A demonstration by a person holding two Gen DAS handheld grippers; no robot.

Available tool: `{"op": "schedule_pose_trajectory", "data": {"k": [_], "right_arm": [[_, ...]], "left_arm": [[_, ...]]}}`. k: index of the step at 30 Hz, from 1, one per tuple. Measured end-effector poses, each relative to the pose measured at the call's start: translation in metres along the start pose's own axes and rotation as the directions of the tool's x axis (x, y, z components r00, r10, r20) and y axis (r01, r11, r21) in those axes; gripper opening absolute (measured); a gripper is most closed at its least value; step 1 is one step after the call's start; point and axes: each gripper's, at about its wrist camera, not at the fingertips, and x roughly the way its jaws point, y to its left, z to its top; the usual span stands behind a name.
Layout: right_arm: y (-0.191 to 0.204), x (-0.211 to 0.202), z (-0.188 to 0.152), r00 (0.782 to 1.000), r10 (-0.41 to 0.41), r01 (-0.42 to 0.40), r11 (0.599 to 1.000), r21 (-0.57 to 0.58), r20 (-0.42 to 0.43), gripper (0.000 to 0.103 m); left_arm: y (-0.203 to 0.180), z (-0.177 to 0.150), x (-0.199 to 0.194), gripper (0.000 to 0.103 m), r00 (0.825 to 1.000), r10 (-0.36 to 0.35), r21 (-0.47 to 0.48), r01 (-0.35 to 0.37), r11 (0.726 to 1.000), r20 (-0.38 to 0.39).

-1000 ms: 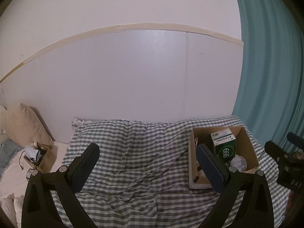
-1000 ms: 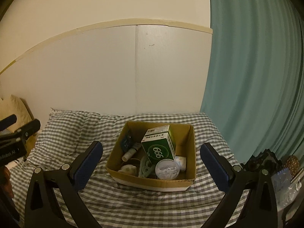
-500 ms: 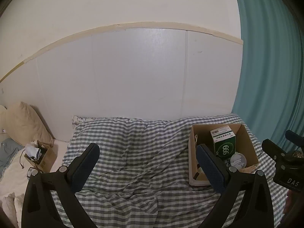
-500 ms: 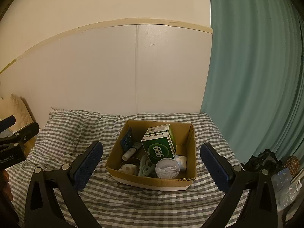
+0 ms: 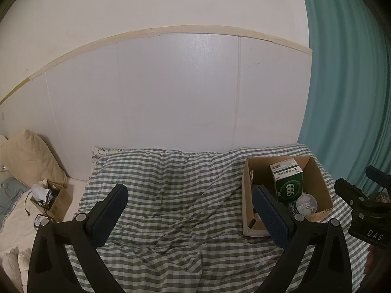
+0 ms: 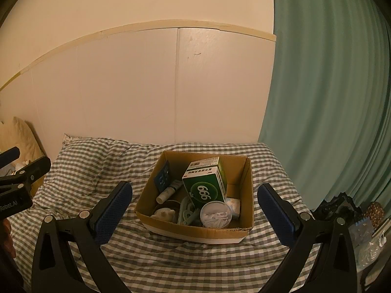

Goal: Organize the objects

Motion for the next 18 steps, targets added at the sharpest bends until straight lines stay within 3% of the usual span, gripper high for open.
{"op": "schedule_pose_trajectory", "data": {"k": [18], "right_arm": [[0.0000,0.0014,-0.0011,1.000,-0.001,0.001,1.000,-0.002,-0.006,0.103]], "left_arm": [[-0.0007,-0.0001,0.0002,0.103,1.000,-0.005,-0.004,0.005,1.000,-0.009]]}}
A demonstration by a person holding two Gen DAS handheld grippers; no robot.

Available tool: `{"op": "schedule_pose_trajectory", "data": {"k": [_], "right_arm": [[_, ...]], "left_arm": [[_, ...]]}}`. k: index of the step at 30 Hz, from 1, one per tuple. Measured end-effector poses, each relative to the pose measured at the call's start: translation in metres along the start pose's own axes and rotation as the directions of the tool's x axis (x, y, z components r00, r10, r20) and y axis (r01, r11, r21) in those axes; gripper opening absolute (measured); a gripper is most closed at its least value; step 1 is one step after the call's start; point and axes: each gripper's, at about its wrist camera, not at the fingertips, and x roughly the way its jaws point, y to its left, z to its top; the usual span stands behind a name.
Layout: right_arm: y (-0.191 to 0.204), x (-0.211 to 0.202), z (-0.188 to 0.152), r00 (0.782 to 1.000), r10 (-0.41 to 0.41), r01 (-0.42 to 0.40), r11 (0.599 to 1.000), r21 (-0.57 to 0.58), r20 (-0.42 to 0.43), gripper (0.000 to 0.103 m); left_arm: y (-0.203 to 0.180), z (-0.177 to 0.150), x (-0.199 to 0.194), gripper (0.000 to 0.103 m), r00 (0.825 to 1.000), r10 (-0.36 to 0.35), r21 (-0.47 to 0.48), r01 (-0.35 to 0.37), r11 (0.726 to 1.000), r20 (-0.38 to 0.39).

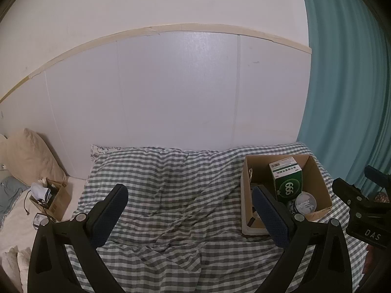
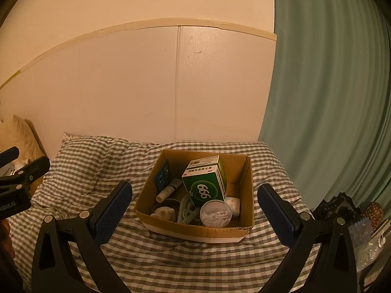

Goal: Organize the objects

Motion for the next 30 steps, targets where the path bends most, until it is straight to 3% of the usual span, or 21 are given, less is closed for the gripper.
{"op": "schedule_pose_trajectory", "data": {"k": [30], "right_arm": [[-0.0019,0.0017,-0.0004,1.000,0.006,-0.006,1.000,-0.006,0.000,0.103]], "left_arm": [[-0.0051,-0.0007,0.0027,0.103,1.000,0.001,0.011,-0.001,1.000,-0.010]]}}
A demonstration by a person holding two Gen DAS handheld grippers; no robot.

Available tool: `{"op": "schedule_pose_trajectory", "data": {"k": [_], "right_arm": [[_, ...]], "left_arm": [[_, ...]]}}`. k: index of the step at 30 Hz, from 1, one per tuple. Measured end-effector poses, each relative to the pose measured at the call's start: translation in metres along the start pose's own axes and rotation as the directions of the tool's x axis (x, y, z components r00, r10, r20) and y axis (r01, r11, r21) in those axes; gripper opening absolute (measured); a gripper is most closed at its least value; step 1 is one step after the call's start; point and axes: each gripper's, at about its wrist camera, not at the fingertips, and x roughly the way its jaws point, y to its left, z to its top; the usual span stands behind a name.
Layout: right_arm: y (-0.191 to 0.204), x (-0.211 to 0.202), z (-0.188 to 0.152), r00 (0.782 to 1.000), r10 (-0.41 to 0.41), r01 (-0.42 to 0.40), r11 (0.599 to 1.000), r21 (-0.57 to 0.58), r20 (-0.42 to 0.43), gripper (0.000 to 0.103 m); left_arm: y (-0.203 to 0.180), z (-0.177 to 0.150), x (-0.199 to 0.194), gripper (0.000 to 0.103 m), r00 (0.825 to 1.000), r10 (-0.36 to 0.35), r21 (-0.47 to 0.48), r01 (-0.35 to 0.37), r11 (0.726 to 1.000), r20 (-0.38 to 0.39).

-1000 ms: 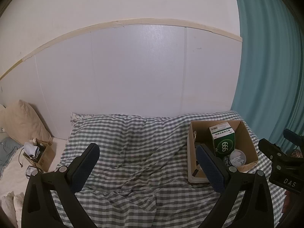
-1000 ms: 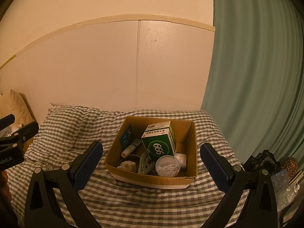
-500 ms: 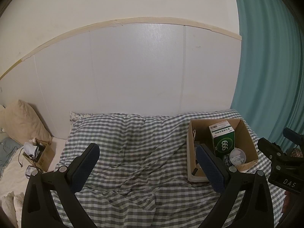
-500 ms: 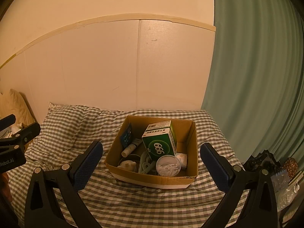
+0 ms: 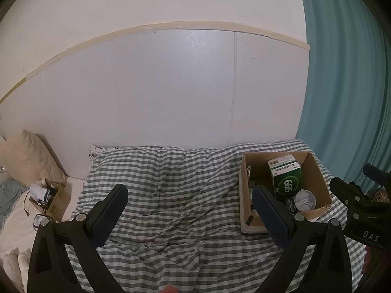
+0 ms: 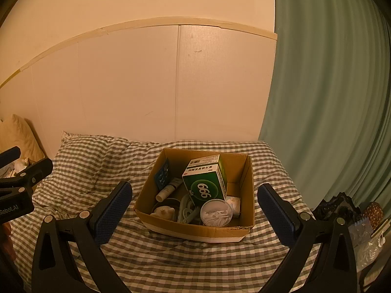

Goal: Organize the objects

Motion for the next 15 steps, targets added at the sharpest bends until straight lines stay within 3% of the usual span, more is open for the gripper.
{"op": "schedule_pose_trajectory", "data": {"k": [15], "right_arm": [[-0.0001,0.0002,-0.0003,1.000,-0.002,0.002,1.000,-0.003,-0.003,0.103]], "left_arm": [[-0.0012,0.0003,0.0004,0.103,1.000,0.014,0.004,-0.014,1.000,-0.002]]}}
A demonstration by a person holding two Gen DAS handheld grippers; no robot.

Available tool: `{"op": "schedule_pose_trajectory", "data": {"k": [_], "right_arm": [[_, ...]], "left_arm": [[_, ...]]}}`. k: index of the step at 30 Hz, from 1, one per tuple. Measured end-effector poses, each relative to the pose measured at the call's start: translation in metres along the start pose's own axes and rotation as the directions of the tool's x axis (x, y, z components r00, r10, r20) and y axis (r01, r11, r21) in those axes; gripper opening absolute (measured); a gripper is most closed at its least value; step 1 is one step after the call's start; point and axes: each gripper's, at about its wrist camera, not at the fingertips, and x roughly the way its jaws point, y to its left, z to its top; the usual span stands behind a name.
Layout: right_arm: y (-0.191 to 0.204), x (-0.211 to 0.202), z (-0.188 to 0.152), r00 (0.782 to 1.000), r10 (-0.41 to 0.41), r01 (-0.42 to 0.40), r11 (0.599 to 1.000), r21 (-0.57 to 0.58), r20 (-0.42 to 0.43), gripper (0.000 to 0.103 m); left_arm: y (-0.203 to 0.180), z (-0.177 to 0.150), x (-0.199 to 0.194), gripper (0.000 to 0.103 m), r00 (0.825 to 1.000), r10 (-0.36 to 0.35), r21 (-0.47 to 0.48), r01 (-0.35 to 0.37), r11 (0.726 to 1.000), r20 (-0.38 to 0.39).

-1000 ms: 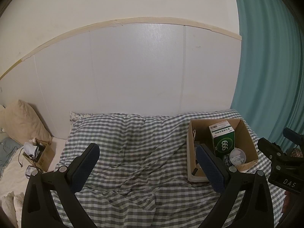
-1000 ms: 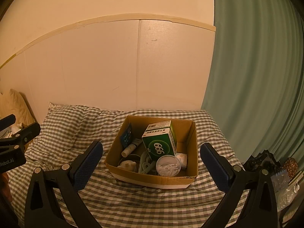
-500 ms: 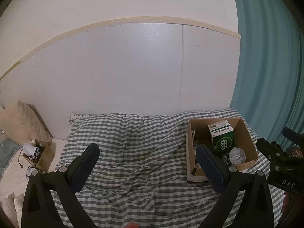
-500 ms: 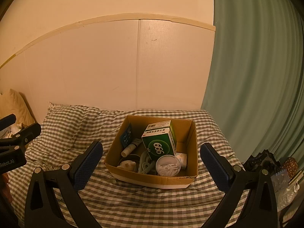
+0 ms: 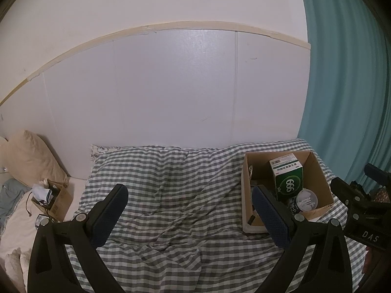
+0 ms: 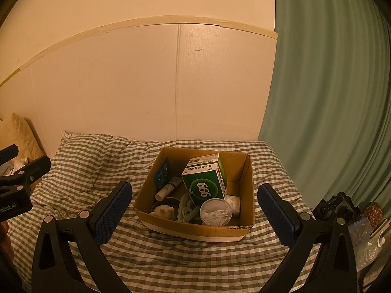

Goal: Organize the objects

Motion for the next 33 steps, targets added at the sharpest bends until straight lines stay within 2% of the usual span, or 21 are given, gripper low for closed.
{"op": "schedule_pose_trajectory", "data": {"k": [33], "right_arm": [[-0.0004,0.0006,-0.0015,1.000,0.001,-0.001,1.000,-0.001,-0.005,0.103]], "left_arm": [[-0.0014,-0.0023,-0.0024,0.103,1.000,0.004,0.006,-0.004,1.000,0.005]]}}
